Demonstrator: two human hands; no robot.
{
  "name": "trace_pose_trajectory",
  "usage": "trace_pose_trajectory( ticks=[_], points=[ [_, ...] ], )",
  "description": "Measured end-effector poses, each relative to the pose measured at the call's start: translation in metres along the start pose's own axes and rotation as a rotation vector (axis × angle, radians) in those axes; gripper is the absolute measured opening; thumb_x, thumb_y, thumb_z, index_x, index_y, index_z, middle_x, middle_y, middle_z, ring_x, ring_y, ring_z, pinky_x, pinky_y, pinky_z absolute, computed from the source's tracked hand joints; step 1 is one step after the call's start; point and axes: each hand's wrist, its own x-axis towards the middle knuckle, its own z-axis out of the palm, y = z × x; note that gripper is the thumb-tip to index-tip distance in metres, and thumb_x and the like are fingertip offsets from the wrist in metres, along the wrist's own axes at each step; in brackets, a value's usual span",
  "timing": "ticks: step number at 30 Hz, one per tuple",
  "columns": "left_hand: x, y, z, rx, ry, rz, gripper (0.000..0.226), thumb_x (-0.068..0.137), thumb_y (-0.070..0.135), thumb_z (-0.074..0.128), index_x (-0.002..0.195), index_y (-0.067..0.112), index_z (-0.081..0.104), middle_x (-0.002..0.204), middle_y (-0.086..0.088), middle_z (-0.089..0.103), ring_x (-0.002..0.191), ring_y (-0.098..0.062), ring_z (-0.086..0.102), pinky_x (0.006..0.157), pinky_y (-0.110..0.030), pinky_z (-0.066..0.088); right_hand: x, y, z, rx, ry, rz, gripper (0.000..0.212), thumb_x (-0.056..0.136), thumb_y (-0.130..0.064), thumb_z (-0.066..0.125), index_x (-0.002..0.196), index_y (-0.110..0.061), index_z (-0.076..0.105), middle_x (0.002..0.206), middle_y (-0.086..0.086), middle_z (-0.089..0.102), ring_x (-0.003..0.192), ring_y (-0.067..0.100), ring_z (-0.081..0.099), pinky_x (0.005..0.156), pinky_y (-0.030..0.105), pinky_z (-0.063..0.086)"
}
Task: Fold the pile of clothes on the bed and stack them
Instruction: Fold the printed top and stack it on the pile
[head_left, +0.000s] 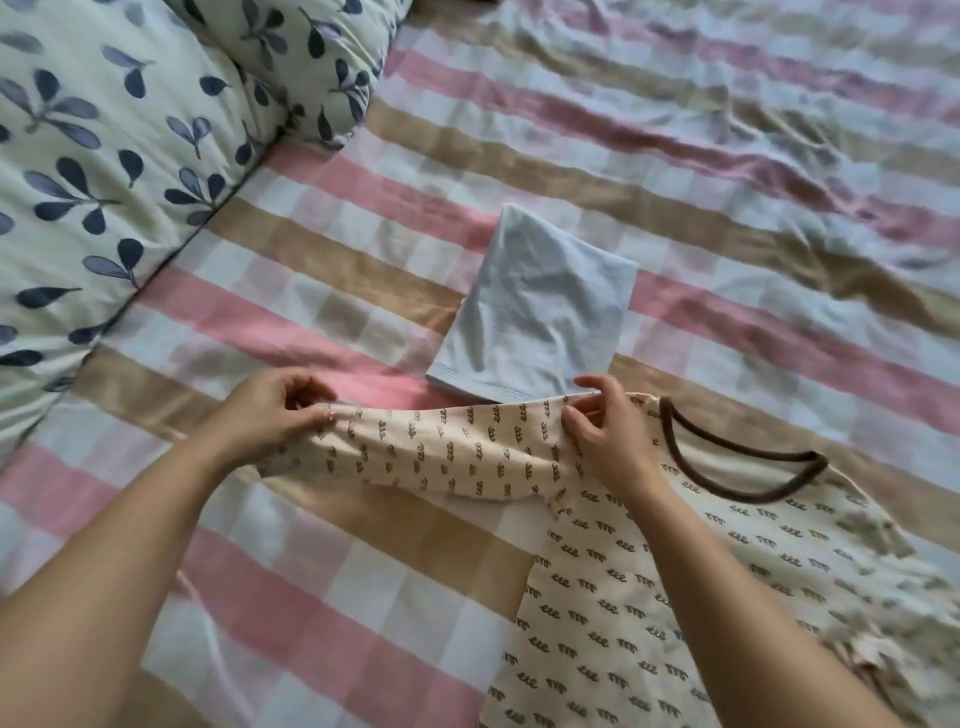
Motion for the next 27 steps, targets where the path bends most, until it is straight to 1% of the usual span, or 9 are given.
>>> trace_pose_trajectory(
  ticks=[3,5,9,12,15,17,19,22,27],
  points=[
    [-0.004,-0.011,0.004,0.166,-0.115,-0.117,0.014,0.083,0.019,0.068,0.071,0.013,0.064,0.064,0.001,0.063,0.057,-0.012,0.055,0.052,-0.021,0.041,-0.031,-0.008,0.019,-0.018,0.136,-0.117,0.026,0.088,-0.009,0.058,0.114,-0.011,0.055,0.102,0.0,0.056,0.083,0.009,0.055,0.079,0.025,0.05],
    [-0.011,-0.017,0.006,0.138,-0.125,-0.158,0.022,0.085,0.021,0.065,0.065,0.011,0.059,0.053,0.007,0.054,0.046,-0.004,0.045,0.043,-0.014,0.034,-0.059,-0.014,0.038,-0.052,0.179,-0.284,0.02,0.087,-0.006,0.057,0.106,-0.011,0.06,0.1,0.0,0.056,0.079,0.011,0.055,0.073,0.024,0.049],
    [-0.021,-0.025,0.013,-0.039,-0.161,-0.232,0.02,0.087,0.013,0.062,0.068,0.009,0.058,0.059,0.0,0.051,0.052,-0.009,0.041,0.046,-0.018,0.032,-0.096,-0.028,0.087,-0.16,-0.121,-0.429,0.024,0.085,-0.011,0.055,0.108,-0.016,0.062,0.106,0.003,0.059,0.093,0.022,0.056,0.071,0.032,0.048],
    [-0.02,-0.039,0.021,-0.066,0.007,-0.277,0.016,0.087,0.012,0.062,0.072,0.005,0.062,0.065,-0.006,0.056,0.059,-0.016,0.046,0.051,-0.024,0.036,-0.096,-0.029,0.119,-0.377,-0.283,-0.393,0.041,0.088,-0.019,0.046,0.129,-0.02,0.047,0.131,0.001,0.045,0.12,0.023,0.039,0.093,0.035,0.039],
    [-0.033,-0.058,0.032,-0.281,0.187,-0.41,0.014,0.087,0.018,0.063,0.089,0.004,0.061,0.072,-0.008,0.059,0.067,-0.02,0.051,0.055,-0.027,0.04,-0.09,-0.028,0.132,-0.532,-0.281,-0.364,0.041,0.087,-0.022,0.044,0.127,-0.022,0.045,0.136,0.0,0.038,0.124,0.021,0.031,0.096,0.035,0.032],
    [-0.05,-0.069,0.043,-0.443,0.281,-0.423,0.021,0.082,0.008,0.067,0.1,0.006,0.055,0.084,-0.01,0.062,0.072,-0.016,0.055,0.055,-0.022,0.047,-0.092,-0.029,0.138,-0.53,-0.266,-0.36,0.04,0.085,-0.02,0.045,0.125,-0.021,0.047,0.134,0.001,0.04,0.122,0.023,0.033,0.095,0.035,0.033],
    [-0.066,-0.073,0.053,-0.492,0.366,-0.354,0.033,0.079,-0.005,0.066,0.105,0.009,0.051,0.094,-0.013,0.063,0.074,-0.012,0.057,0.057,-0.013,0.049,-0.098,-0.033,0.143,-0.438,-0.238,-0.402,0.038,0.085,-0.016,0.048,0.122,-0.017,0.054,0.129,0.004,0.047,0.117,0.026,0.04,0.093,0.035,0.037],
    [-0.081,-0.063,0.06,-0.566,0.463,-0.245,0.041,0.079,-0.01,0.062,0.108,0.015,0.048,0.101,-0.012,0.061,0.079,-0.018,0.058,0.07,-0.022,0.049,-0.11,-0.048,0.153,-0.129,-0.249,-0.398,0.029,0.087,-0.012,0.053,0.114,-0.01,0.063,0.115,0.006,0.056,0.107,0.022,0.051,0.092,0.031,0.042],
    [-0.101,-0.026,0.069,-0.592,0.441,-0.009,0.054,0.079,-0.008,0.063,0.114,0.031,0.049,0.101,0.0,0.065,0.088,-0.011,0.065,0.077,-0.019,0.052,-0.121,-0.078,0.156,0.474,-0.287,-0.039,0.027,0.088,-0.025,0.061,0.112,-0.015,0.061,0.108,0.002,0.06,0.095,0.006,0.059,0.084,0.023,0.048]
  ],
)
